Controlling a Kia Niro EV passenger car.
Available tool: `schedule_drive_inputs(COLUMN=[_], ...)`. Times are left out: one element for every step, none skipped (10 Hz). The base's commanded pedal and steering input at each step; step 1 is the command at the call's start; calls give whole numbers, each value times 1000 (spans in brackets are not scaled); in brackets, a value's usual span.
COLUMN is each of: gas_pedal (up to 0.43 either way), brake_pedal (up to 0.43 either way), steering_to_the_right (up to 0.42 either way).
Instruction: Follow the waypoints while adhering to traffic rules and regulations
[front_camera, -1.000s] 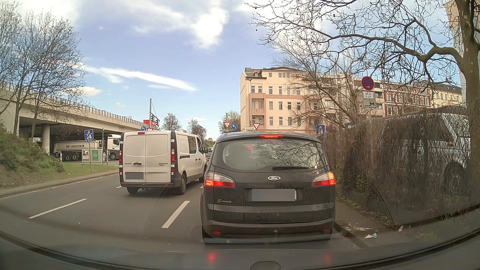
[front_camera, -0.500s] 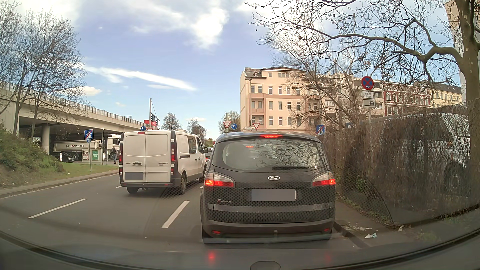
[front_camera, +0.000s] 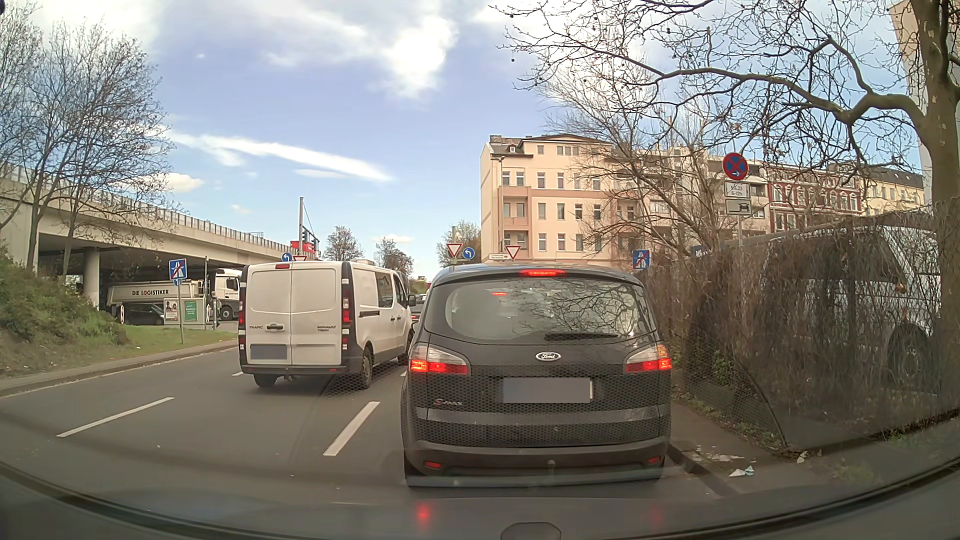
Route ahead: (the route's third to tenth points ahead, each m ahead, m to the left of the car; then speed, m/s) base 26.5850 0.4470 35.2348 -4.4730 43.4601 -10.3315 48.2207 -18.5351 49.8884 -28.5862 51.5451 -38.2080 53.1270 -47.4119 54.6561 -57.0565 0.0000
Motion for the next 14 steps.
schedule_drive_inputs(gas_pedal=[0,0,0,0,0,0,0,0,0,0,0,0,0,0], brake_pedal=[396,396,396,390,390,384,384,384,384,384,384,384,378,341], steering_to_the_right=[-13,-13,-12,-13,-12,-13,-13,-12,-12,-12,-12,-12,-13,-12])
